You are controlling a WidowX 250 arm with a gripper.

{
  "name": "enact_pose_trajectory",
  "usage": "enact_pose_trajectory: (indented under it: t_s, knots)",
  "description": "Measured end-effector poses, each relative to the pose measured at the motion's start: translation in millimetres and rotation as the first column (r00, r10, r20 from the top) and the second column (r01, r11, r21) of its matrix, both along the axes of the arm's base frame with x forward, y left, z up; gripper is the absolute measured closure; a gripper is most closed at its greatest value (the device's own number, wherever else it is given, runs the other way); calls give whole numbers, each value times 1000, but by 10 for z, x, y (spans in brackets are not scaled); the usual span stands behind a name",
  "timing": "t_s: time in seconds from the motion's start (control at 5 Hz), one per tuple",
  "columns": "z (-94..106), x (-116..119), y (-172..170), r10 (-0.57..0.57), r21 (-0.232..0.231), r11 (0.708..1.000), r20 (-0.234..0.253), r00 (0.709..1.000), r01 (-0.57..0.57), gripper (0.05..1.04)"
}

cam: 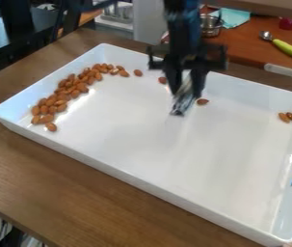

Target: Sweep into pile

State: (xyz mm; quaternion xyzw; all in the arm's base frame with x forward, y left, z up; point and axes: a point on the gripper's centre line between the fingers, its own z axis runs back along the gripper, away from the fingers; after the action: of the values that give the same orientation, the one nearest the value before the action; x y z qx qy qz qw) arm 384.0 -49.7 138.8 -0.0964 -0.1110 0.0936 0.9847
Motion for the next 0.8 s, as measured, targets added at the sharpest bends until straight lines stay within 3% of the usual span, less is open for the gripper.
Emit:
enact_pose_trajectory:
  t_s: [0.2, 0.4, 0.6, 0.8]
  knots:
    - [316, 55, -306, -54, -59, 997, 59, 997, 58, 716]
    - [479, 41, -716, -143, -56, 987, 104, 984, 149, 716]
    - [256, 80, -901, -175, -20, 984, 68, 982, 176, 716]
    - [127, 90, -1107, -222, 36, 975, 86, 971, 219, 716]
